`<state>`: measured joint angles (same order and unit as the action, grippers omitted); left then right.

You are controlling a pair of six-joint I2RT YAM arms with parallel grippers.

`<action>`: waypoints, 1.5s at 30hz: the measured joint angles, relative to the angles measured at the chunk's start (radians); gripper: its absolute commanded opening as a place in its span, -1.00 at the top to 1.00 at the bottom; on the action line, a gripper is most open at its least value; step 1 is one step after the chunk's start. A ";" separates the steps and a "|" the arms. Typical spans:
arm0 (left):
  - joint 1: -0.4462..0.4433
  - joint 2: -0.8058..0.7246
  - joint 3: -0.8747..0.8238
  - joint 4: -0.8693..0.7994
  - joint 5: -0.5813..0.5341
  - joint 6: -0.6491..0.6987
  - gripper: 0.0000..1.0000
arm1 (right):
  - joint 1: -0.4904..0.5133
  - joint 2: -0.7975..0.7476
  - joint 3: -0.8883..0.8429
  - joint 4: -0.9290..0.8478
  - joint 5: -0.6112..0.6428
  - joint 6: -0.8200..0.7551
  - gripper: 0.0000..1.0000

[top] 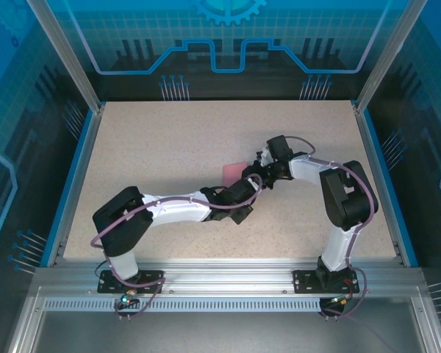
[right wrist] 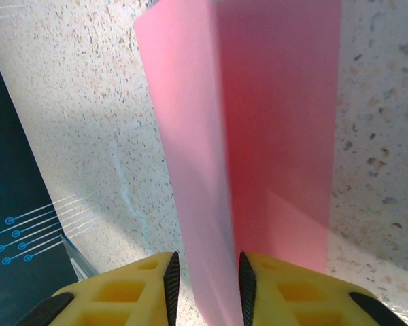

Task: Fold a paper plane with a square sheet of paper (fold left side to right side)
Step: Fold the triangle a second time at the center of the table.

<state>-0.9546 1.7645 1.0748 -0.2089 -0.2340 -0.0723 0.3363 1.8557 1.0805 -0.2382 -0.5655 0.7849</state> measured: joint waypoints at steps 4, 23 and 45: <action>0.052 -0.015 -0.022 0.029 0.125 -0.036 1.00 | -0.011 -0.020 0.001 0.006 0.028 -0.011 0.07; 0.278 -0.053 -0.136 0.171 0.472 -0.200 1.00 | 0.047 -0.352 -0.330 0.047 0.176 -0.092 0.84; 0.312 -0.063 -0.136 0.113 0.414 -0.166 1.00 | 0.201 -0.201 -0.327 0.076 0.226 -0.050 1.00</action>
<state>-0.6422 1.7016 0.9386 -0.0963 0.1799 -0.2386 0.5369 1.6543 0.7536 -0.1627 -0.3393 0.7353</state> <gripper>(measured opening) 0.045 0.044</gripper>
